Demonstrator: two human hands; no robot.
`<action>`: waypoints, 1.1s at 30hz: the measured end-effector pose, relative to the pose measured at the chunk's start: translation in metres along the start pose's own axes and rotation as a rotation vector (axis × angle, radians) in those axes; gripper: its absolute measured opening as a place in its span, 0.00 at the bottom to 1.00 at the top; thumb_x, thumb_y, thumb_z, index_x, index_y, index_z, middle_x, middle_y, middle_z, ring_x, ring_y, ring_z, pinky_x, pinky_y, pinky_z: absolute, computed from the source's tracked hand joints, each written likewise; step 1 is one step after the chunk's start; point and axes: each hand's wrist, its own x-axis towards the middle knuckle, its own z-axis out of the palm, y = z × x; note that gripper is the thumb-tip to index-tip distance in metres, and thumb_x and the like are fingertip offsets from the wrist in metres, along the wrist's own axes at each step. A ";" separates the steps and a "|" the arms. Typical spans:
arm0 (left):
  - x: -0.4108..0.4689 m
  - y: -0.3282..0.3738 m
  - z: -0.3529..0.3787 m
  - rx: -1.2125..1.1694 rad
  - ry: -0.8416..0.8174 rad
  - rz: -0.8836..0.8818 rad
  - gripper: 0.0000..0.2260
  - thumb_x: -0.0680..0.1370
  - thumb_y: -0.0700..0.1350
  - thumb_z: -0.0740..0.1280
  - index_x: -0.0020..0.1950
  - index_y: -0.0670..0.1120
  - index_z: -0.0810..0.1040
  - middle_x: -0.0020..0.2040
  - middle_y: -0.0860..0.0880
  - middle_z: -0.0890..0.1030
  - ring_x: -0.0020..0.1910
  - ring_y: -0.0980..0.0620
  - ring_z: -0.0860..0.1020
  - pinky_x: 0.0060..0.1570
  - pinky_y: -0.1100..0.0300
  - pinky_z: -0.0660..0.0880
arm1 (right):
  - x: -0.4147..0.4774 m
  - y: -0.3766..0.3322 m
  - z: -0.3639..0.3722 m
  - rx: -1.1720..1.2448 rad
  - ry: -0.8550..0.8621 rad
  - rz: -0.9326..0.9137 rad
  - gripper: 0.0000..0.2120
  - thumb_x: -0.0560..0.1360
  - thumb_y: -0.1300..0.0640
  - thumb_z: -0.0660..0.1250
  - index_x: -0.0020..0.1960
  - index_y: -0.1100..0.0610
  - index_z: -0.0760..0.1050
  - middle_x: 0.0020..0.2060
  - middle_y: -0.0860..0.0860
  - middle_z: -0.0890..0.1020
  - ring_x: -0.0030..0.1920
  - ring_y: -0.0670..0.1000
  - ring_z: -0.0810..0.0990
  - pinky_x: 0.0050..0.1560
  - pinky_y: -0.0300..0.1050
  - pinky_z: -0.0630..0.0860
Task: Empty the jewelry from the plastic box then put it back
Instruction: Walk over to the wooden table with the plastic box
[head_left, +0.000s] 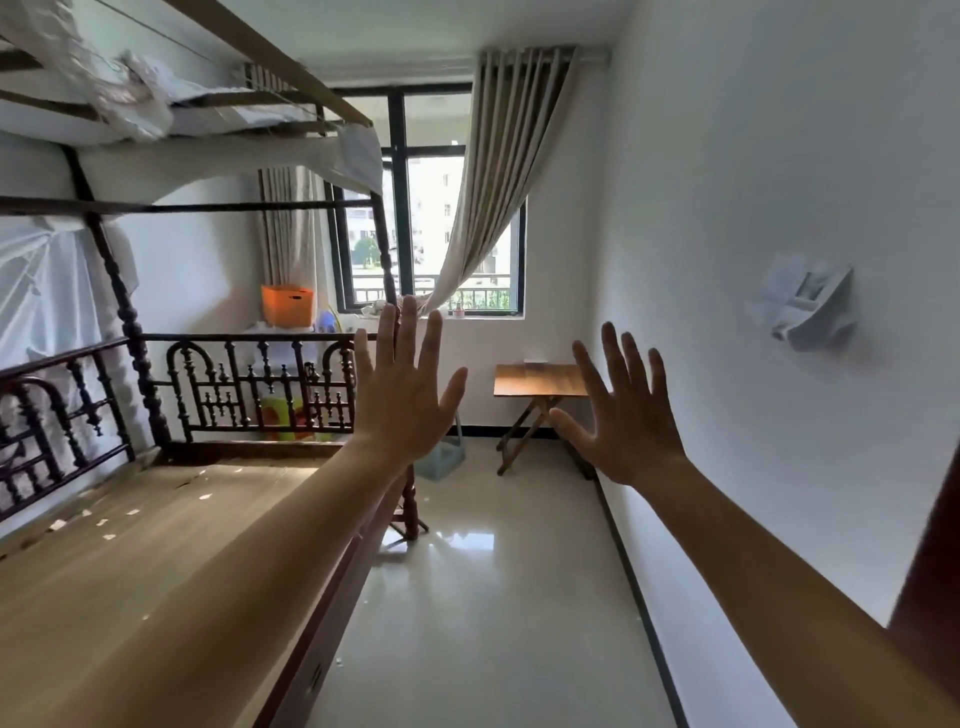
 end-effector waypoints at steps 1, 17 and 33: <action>0.009 -0.005 0.023 -0.001 -0.009 -0.010 0.34 0.80 0.63 0.46 0.80 0.45 0.54 0.81 0.40 0.50 0.80 0.39 0.49 0.75 0.36 0.48 | 0.012 0.002 0.021 0.005 -0.001 0.006 0.41 0.76 0.31 0.54 0.81 0.50 0.45 0.80 0.58 0.44 0.80 0.62 0.48 0.76 0.66 0.48; 0.267 -0.118 0.384 0.004 -0.111 -0.088 0.36 0.78 0.67 0.41 0.81 0.48 0.42 0.81 0.43 0.39 0.80 0.41 0.39 0.76 0.39 0.40 | 0.298 0.049 0.358 -0.017 -0.108 0.052 0.41 0.76 0.30 0.51 0.81 0.49 0.44 0.80 0.57 0.42 0.80 0.61 0.45 0.77 0.63 0.42; 0.536 -0.147 0.775 0.028 -0.165 -0.071 0.35 0.79 0.66 0.42 0.81 0.48 0.44 0.82 0.43 0.43 0.80 0.41 0.42 0.76 0.38 0.42 | 0.582 0.180 0.735 0.043 -0.192 0.109 0.42 0.74 0.26 0.41 0.80 0.46 0.37 0.79 0.54 0.37 0.80 0.61 0.42 0.75 0.62 0.39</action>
